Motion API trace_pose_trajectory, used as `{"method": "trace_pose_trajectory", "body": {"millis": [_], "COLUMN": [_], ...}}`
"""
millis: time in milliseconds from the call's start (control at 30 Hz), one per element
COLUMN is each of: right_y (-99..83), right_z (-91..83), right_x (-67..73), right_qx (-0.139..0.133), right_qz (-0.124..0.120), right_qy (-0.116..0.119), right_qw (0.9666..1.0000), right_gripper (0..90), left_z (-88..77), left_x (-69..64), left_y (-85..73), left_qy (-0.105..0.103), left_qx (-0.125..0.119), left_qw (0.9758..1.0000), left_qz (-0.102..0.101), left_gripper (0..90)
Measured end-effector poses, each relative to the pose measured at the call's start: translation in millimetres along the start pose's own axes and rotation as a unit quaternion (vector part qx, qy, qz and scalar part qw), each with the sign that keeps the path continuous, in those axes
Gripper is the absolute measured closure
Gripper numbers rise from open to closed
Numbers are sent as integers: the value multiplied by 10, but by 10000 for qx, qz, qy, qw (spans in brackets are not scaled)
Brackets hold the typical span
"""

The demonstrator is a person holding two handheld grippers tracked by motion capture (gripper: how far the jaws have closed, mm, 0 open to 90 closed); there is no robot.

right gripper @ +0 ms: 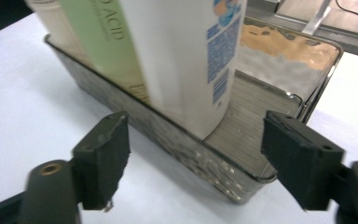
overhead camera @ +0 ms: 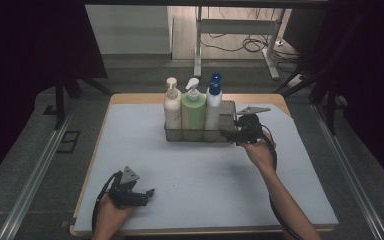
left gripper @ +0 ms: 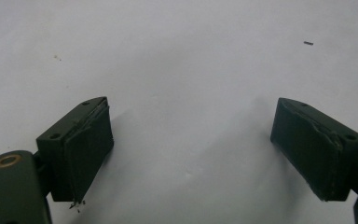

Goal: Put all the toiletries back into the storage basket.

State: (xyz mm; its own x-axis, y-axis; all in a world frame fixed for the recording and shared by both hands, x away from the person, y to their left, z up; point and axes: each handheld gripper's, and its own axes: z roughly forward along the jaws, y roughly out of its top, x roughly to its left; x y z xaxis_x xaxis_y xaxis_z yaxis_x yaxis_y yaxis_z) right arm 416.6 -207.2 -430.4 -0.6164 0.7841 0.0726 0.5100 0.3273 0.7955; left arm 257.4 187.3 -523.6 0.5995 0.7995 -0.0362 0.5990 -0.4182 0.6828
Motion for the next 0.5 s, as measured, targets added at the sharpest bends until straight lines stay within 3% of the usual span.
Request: {"method": "trace_pose_trajectory", "body": {"millis": [500], "right_y": [-208], "right_z": [-358], "right_x": [35], "right_qx": [137], "right_qz": [-308], "right_qy": [77], "right_qw": [9994], "right_gripper": [11], "left_z": [0], "left_x": [0], "left_y": [0], "left_qy": [0], "left_qx": [-5], "left_qw": [10000], "left_qz": [-3], "left_gripper": [124]}}
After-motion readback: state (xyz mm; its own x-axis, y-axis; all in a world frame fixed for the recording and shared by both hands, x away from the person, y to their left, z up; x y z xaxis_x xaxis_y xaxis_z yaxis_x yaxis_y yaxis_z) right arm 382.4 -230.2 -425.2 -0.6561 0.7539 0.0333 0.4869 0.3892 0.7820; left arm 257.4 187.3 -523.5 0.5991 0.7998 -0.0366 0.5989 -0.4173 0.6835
